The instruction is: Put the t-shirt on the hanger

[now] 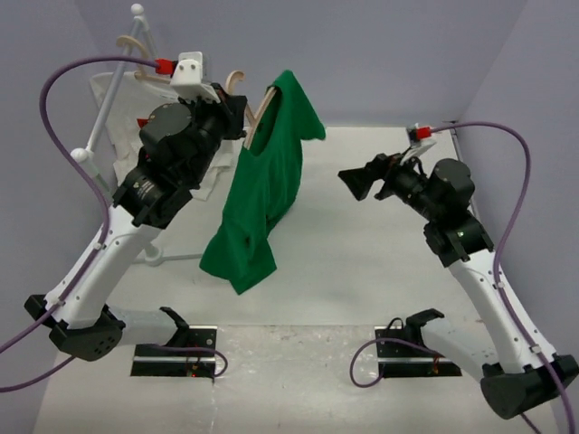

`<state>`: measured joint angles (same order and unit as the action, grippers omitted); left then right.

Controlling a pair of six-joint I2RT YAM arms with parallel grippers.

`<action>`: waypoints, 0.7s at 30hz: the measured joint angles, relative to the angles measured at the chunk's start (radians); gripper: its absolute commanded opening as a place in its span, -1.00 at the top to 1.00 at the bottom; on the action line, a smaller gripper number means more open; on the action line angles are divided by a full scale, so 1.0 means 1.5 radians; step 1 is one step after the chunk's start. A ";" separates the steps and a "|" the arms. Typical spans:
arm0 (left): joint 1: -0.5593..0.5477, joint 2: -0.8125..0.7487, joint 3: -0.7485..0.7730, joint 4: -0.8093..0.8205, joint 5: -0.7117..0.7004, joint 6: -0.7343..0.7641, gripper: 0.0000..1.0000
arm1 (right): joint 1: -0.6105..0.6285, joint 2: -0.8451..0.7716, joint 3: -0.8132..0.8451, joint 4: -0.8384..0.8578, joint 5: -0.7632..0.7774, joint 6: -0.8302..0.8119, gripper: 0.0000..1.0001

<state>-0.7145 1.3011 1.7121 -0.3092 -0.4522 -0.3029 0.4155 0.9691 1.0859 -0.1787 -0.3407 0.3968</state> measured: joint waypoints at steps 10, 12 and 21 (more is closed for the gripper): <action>-0.157 0.303 0.273 0.207 -0.349 0.214 1.00 | 0.322 0.111 0.268 -0.175 0.273 -0.054 -0.50; -0.175 0.340 0.285 0.221 -0.378 0.245 1.00 | 0.335 0.119 0.280 -0.185 0.321 -0.069 -0.46; -0.174 0.364 0.286 0.208 -0.420 0.249 1.00 | 0.351 0.122 0.256 -0.207 0.467 -0.136 -0.25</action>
<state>-0.9753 1.8473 2.1410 0.0024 -1.0828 0.0712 0.9419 1.1526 1.4693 -0.4894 0.3603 0.1922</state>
